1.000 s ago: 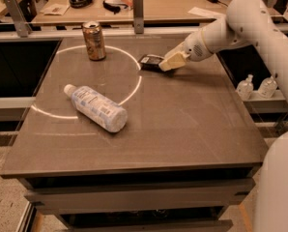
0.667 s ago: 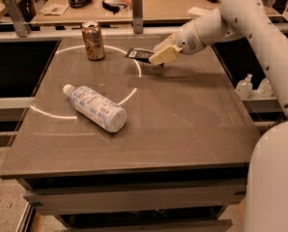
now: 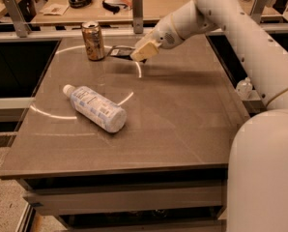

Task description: Move rxbar chocolate near orange can

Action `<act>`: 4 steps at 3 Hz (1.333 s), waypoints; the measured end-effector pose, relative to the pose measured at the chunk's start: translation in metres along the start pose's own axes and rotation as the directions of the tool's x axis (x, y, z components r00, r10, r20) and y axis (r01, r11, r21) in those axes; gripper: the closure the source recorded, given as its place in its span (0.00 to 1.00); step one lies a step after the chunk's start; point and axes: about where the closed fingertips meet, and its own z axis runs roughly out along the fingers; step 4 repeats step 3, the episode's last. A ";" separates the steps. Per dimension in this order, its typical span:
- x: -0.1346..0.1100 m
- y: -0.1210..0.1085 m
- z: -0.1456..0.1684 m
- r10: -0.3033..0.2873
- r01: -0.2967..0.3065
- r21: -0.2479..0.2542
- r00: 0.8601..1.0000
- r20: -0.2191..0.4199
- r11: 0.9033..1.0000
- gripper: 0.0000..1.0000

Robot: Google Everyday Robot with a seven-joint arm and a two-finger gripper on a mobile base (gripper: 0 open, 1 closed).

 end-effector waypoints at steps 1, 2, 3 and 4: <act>-0.015 -0.005 0.023 0.008 -0.005 0.085 0.999 -0.032 0.996 1.00; -0.029 -0.012 0.043 0.004 -0.003 0.150 1.000 -0.010 0.989 1.00; -0.037 -0.015 0.057 0.009 -0.006 0.168 1.000 -0.014 0.986 1.00; -0.037 -0.015 0.057 0.009 -0.006 0.168 1.000 -0.014 0.986 1.00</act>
Offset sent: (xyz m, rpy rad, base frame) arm 0.0384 0.0651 0.0029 -0.0034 -0.1503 -0.1843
